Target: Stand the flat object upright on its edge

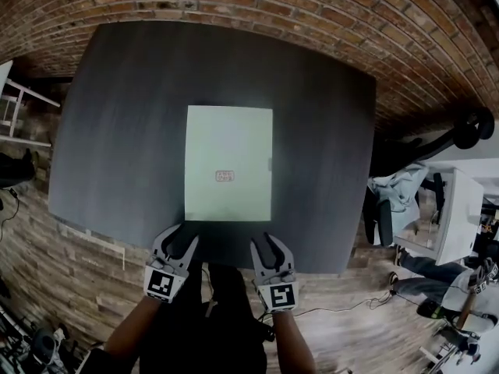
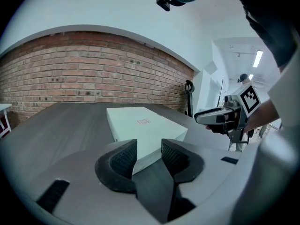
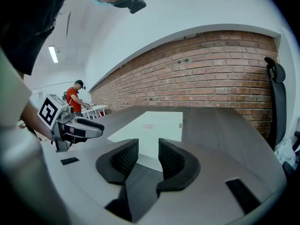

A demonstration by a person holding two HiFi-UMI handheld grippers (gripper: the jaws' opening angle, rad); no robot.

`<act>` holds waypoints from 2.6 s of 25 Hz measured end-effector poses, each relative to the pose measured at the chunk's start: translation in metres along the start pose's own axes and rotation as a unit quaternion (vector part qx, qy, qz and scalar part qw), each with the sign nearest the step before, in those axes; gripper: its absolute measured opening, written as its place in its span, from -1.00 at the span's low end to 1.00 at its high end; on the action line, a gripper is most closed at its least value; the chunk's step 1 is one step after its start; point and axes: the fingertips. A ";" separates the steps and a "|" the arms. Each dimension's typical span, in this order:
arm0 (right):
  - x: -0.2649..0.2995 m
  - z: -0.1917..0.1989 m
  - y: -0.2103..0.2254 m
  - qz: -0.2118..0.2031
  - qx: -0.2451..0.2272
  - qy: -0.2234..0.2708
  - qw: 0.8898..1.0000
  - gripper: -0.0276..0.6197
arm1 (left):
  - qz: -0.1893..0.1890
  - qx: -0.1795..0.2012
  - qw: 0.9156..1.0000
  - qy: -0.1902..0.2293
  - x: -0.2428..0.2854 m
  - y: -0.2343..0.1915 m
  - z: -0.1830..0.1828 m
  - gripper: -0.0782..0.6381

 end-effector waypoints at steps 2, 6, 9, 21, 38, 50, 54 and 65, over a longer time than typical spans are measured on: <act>0.000 0.009 0.005 0.003 0.007 -0.008 1.000 -0.46 | -0.001 0.013 1.000 -0.005 0.003 -0.001 0.009 -0.33; 0.003 0.026 0.016 0.008 0.011 -0.027 1.000 -0.35 | -0.009 0.039 0.999 -0.006 0.010 -0.005 0.016 -0.30; 0.003 0.042 0.021 0.006 0.010 -0.056 0.998 -0.29 | -0.016 0.037 0.999 -0.010 0.013 -0.012 0.022 -0.29; 0.021 0.076 0.037 -0.004 0.000 -0.106 0.994 -0.14 | -0.002 0.023 0.998 -0.061 0.028 -0.018 0.056 -0.12; 0.035 0.093 0.053 -0.017 0.007 -0.126 0.992 -0.10 | 0.019 0.026 0.994 -0.100 0.049 -0.009 0.068 -0.09; 0.043 0.091 0.056 -0.020 0.004 -0.125 0.992 -0.10 | 0.007 0.012 0.994 -0.112 0.059 -0.013 0.075 -0.09; 0.046 0.091 0.055 -0.022 0.002 -0.125 0.992 -0.10 | 0.004 0.014 0.993 -0.119 0.062 -0.014 0.077 -0.09; 0.042 0.087 0.048 -0.027 0.001 -0.110 0.994 -0.11 | 0.009 0.026 0.994 -0.107 0.059 -0.013 0.072 -0.09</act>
Point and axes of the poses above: the fingertips, and each gripper's own axes: x forward along the fingers, y to its right, z out of its underside, and after that the axes turned 14 degrees about -z, right-handed
